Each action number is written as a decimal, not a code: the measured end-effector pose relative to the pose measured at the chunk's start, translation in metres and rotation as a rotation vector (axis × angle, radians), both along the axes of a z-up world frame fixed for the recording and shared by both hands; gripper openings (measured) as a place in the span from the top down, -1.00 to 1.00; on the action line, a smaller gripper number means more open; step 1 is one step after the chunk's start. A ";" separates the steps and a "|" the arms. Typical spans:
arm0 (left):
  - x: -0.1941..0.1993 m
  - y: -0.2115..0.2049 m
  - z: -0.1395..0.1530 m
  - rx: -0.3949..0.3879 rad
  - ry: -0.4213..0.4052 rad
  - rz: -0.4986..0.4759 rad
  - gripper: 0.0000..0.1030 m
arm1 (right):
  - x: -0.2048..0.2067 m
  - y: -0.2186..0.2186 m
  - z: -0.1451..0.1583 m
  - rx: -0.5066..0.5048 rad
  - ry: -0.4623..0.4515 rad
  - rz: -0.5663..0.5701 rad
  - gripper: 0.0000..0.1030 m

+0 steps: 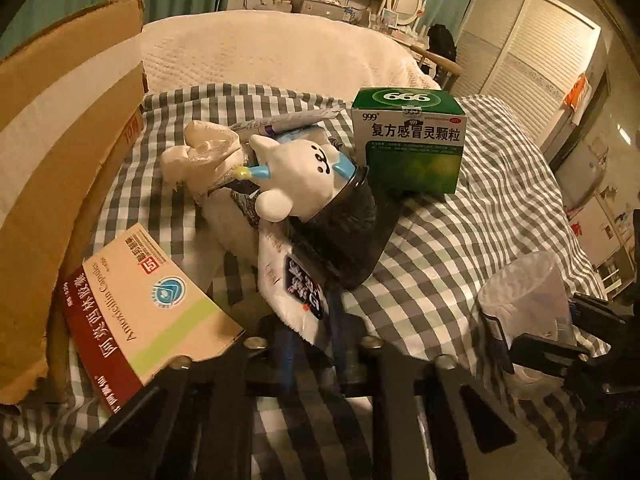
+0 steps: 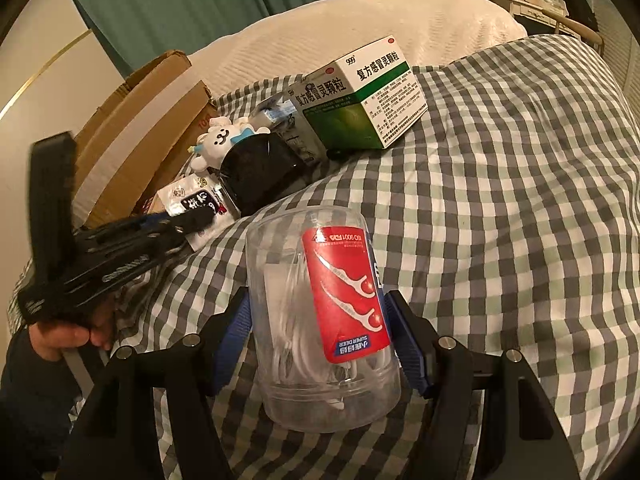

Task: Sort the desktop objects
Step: 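Grasp the white sachet with the left tool while the right tool holds the container, then carry the container and sachet into the cardboard box and open both tools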

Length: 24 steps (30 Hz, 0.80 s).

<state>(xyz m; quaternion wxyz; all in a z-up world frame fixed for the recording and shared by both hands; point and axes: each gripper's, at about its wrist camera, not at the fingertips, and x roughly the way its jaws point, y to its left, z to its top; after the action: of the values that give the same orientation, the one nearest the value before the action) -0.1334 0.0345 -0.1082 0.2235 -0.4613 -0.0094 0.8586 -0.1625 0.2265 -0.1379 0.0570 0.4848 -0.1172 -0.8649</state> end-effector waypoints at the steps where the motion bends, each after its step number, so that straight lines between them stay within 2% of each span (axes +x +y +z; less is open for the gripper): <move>1: 0.003 0.001 0.002 0.001 0.016 -0.006 0.80 | 0.000 0.000 0.000 0.000 0.000 -0.001 -0.27; 9: 0.017 -0.001 0.020 0.016 0.102 -0.006 0.91 | 0.006 0.000 0.003 0.017 0.013 -0.019 -0.27; 18: 0.033 0.001 0.038 0.000 0.163 -0.031 0.92 | 0.018 -0.004 0.012 0.043 0.036 -0.042 -0.27; 24: 0.037 -0.009 0.056 -0.015 0.202 0.005 0.92 | 0.022 -0.011 0.026 0.042 0.058 -0.046 -0.26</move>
<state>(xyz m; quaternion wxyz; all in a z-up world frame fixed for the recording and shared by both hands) -0.0968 0.0253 -0.0522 0.2174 -0.3740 0.0185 0.9014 -0.1400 0.2156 -0.1121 0.0302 0.4576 -0.1086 -0.8820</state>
